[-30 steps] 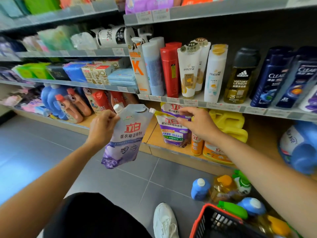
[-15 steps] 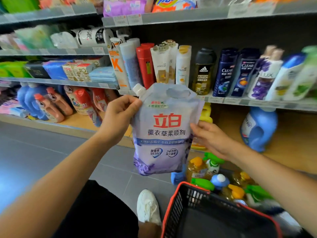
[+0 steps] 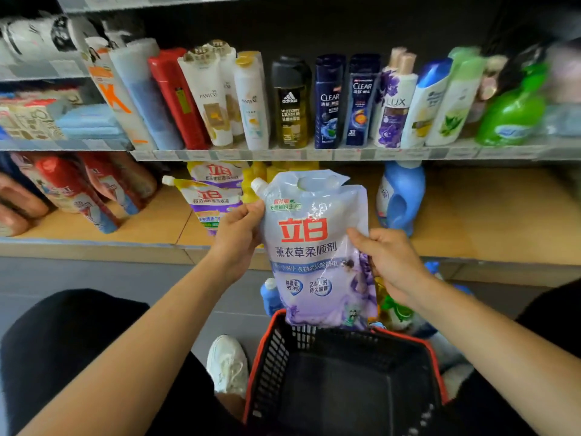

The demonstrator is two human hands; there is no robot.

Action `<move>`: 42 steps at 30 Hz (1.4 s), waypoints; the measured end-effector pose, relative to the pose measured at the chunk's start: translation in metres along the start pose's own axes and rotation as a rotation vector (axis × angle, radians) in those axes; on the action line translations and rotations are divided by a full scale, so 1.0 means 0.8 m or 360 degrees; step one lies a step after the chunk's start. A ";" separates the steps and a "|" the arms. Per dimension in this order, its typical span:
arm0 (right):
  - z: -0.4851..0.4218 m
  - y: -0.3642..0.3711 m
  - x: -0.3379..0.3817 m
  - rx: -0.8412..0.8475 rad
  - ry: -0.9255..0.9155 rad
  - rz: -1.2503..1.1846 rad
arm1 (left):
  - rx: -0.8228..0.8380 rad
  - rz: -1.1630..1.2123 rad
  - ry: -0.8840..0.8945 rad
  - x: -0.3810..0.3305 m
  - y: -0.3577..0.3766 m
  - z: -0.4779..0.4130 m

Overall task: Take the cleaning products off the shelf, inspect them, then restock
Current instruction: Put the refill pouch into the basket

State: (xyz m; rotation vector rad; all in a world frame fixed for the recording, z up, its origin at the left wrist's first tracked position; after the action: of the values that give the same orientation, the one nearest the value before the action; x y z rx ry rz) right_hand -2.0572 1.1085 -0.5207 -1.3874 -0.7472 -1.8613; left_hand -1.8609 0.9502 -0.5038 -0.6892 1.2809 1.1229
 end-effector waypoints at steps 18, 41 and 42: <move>-0.006 -0.060 0.009 -0.0045 0.0344 -0.0239 | 0.0583 -0.0346 -0.0423 0.082 0.061 -0.012; -0.030 -0.078 0.012 -0.0171 -0.0257 -0.0009 | 0.0291 -0.0387 0.0638 0.039 0.055 0.030; -0.027 -0.084 0.022 -0.0273 -0.0410 0.0091 | 0.0341 -0.0438 0.0656 0.040 0.057 0.032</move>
State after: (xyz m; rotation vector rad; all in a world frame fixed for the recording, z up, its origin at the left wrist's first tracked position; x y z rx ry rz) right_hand -2.1263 1.1283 -0.5123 -1.7639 -0.6760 -1.7550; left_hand -1.8957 0.9975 -0.5211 -0.9327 1.5696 0.6251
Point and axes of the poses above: each hand's wrist, its own z-axis away from the middle knuckle, its own y-axis out of the palm, x = y × z, the point moved 4 cm from there along -z, towards the middle knuckle, and after that the axes turned 5 degrees about -x, right-handed, at the moved point
